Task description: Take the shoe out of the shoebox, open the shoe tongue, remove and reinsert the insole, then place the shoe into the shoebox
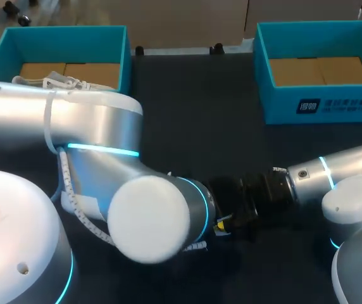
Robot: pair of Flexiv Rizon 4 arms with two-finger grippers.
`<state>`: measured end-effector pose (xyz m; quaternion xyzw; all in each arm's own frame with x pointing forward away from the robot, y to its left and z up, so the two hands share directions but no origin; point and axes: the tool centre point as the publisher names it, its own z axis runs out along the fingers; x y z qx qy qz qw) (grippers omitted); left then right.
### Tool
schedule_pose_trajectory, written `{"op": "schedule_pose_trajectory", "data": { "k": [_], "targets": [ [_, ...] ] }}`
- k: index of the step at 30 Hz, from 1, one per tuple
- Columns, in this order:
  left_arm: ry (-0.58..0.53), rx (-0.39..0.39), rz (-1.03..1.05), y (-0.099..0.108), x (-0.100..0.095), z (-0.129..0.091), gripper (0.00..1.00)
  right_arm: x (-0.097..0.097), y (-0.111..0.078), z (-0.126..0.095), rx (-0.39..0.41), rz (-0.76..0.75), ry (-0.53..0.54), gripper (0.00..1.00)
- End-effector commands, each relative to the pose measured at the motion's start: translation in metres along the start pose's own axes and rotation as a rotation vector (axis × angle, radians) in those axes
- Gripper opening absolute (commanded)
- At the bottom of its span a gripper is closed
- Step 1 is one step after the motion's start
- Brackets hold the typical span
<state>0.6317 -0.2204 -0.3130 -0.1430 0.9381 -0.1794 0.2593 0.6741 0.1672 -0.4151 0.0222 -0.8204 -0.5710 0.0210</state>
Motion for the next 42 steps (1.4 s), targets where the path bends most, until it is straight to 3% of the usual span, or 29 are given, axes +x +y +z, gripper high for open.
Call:
{"op": "schedule_pose_trajectory", "data": {
  "k": [1, 9, 16, 36, 40, 42],
  "targets": [
    [-0.063, -0.013, -0.009, -0.002, 0.005, 0.002, 0.32, 0.002, -0.001, 0.003, 0.004, 0.0, -0.001, 0.0],
    [-0.1, -0.037, -0.025, -0.002, 0.007, 0.013, 0.31, 0.002, -0.001, 0.003, 0.004, 0.0, -0.001, 0.0],
    [-0.114, -0.052, -0.043, -0.004, 0.011, 0.019, 0.41, 0.002, -0.001, 0.003, 0.004, 0.0, -0.001, 0.0],
    [-0.181, -0.097, -0.06, -0.001, 0.006, 0.037, 0.4, 0.002, -0.001, 0.003, 0.004, 0.0, -0.001, 0.0],
    [-0.196, -0.104, -0.068, 0.001, 0.003, 0.038, 0.3, 0.002, -0.001, 0.003, 0.004, 0.0, -0.001, 0.0],
    [-0.201, -0.108, -0.071, 0.002, 0.001, 0.04, 0.15, 0.002, -0.001, 0.003, 0.004, 0.0, -0.001, 0.0]
  ]
}}
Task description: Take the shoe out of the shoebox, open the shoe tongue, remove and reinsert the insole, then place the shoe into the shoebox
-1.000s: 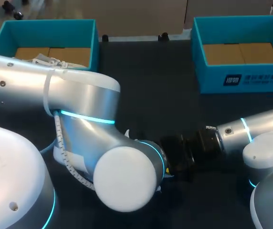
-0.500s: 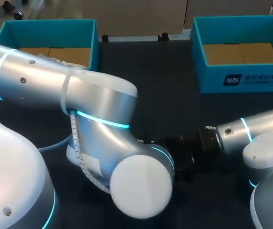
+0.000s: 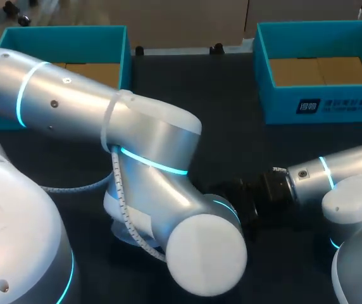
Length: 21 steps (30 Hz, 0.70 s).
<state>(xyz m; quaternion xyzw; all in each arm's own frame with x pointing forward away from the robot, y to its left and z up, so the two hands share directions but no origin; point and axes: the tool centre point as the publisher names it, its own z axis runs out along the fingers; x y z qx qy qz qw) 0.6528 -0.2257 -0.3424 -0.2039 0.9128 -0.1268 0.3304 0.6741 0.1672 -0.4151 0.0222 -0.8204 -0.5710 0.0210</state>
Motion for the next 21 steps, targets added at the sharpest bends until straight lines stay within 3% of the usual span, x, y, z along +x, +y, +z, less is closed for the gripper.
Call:
{"op": "schedule_pose_trajectory", "data": {
  "k": [1, 11, 21],
  "targets": [
    [-0.018, -0.008, -0.004, -0.001, 0.004, 0.004, 0.0, 0.002, -0.001, 0.003, 0.004, 0.0, -0.001, 0.0],
    [0.017, 0.042, -0.04, -0.002, -0.003, 0.0, 0.0, 0.002, -0.001, 0.003, 0.004, 0.0, -0.001, 0.0],
    [0.086, 0.074, -0.066, -0.02, -0.013, -0.006, 0.0, 0.002, -0.001, 0.003, 0.004, 0.0, -0.001, 0.0]
  ]
}}
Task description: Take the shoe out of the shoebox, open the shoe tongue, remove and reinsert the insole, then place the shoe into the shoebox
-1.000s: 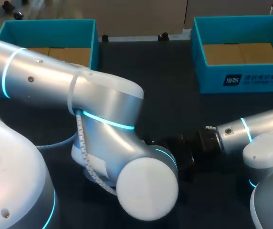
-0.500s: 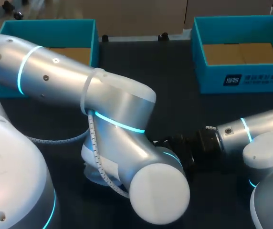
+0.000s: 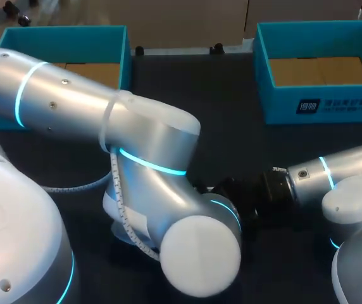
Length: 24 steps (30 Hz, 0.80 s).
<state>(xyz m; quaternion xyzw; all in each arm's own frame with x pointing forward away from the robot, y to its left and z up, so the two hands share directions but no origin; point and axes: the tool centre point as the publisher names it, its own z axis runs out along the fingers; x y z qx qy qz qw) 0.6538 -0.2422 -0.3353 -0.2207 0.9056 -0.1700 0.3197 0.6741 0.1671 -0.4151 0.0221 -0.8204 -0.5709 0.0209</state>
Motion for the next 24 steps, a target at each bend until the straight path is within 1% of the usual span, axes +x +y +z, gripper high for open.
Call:
{"op": "schedule_pose_trajectory", "data": {
  "k": [1, 7, 11, 12, 13, 15, 16, 20, 24],
  "targets": [
    [0.071, 0.016, -0.006, -0.006, -0.016, -0.005, 0.0, 0.002, -0.001, 0.003, 0.004, 0.0, -0.001, 0.0],
    [0.07, 0.041, -0.008, -0.021, -0.019, -0.006, 0.0, 0.002, -0.001, 0.003, 0.004, 0.0, -0.001, 0.0],
    [0.109, 0.044, 0.001, -0.026, -0.018, -0.003, 0.0, 0.002, -0.001, 0.003, 0.004, 0.0, -0.001, 0.0],
    [0.12, 0.047, 0.007, -0.026, -0.018, -0.002, 0.05, 0.002, -0.001, 0.003, 0.004, 0.0, -0.001, 0.0],
    [0.128, 0.053, 0.011, -0.026, -0.018, -0.001, 0.18, 0.002, -0.001, 0.003, 0.004, 0.0, -0.001, 0.0],
    [0.146, 0.065, 0.014, -0.024, -0.017, -0.002, 0.36, 0.002, -0.001, 0.003, 0.004, 0.0, -0.001, 0.0],
    [0.156, 0.075, 0.017, -0.022, -0.016, -0.002, 0.41, 0.002, -0.001, 0.003, 0.004, 0.0, -0.001, 0.0],
    [0.159, 0.091, 0.018, -0.014, -0.014, -0.004, 0.47, 0.002, -0.001, 0.003, 0.004, 0.0, -0.001, 0.0],
    [0.156, 0.11, 0.015, -0.005, -0.014, -0.001, 0.48, 0.002, -0.001, 0.003, 0.004, 0.0, -0.001, 0.0]
  ]
}}
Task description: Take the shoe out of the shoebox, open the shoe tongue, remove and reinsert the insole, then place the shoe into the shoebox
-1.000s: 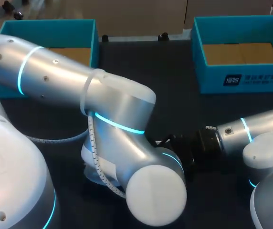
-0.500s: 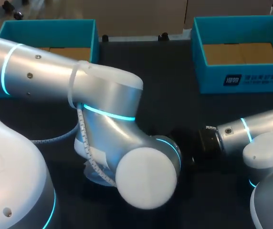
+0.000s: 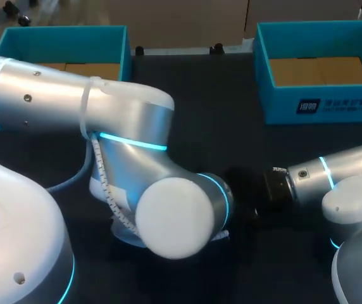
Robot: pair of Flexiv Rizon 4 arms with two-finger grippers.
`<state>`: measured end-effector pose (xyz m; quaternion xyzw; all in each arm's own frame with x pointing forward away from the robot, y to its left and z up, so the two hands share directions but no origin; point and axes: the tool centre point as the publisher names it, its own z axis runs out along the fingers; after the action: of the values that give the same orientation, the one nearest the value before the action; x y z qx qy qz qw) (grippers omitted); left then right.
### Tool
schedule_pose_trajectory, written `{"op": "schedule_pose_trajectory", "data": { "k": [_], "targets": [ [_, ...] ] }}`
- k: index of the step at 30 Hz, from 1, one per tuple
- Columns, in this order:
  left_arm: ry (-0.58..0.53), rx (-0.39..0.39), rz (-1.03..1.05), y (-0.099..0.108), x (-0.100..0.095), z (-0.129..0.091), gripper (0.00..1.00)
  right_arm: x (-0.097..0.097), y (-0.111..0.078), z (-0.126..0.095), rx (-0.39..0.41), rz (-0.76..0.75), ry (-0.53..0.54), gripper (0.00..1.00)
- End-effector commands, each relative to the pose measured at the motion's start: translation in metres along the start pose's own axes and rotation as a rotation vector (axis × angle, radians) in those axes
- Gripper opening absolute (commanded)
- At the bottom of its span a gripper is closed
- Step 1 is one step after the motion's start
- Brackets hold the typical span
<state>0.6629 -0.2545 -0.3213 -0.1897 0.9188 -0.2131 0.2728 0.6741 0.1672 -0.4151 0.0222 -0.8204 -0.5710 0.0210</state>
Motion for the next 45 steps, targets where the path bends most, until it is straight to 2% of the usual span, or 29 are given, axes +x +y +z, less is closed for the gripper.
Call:
{"op": "schedule_pose_trajectory", "data": {
  "k": [1, 18, 25, 40, 42, 43, 45],
  "targets": [
    [0.034, 0.042, -0.003, 0.016, -0.006, -0.001, 0.48, 0.002, -0.001, 0.003, 0.004, 0.0, -0.001, 0.0],
    [0.01, 0.087, 0.031, 0.025, -0.004, 0.004, 0.45, 0.002, -0.001, 0.003, 0.004, 0.0, -0.001, 0.0],
    [-0.017, 0.07, 0.041, 0.024, -0.004, 0.019, 0.45, 0.002, -0.001, 0.003, 0.004, 0.0, -0.001, 0.0],
    [0.008, 0.112, 0.041, 0.027, -0.004, 0.025, 0.44, 0.002, -0.001, 0.003, 0.004, 0.0, -0.001, 0.0],
    [0.005, 0.113, 0.039, 0.026, -0.005, 0.027, 0.39, 0.002, -0.001, 0.003, 0.004, 0.0, -0.001, 0.0],
    [0.004, 0.114, 0.037, 0.026, -0.006, 0.027, 0.33, 0.002, -0.001, 0.003, 0.004, 0.0, -0.001, 0.0],
    [0.0, 0.113, 0.031, 0.025, -0.006, 0.028, 0.07, 0.002, -0.001, 0.003, 0.004, 0.0, -0.001, 0.0]
  ]
}}
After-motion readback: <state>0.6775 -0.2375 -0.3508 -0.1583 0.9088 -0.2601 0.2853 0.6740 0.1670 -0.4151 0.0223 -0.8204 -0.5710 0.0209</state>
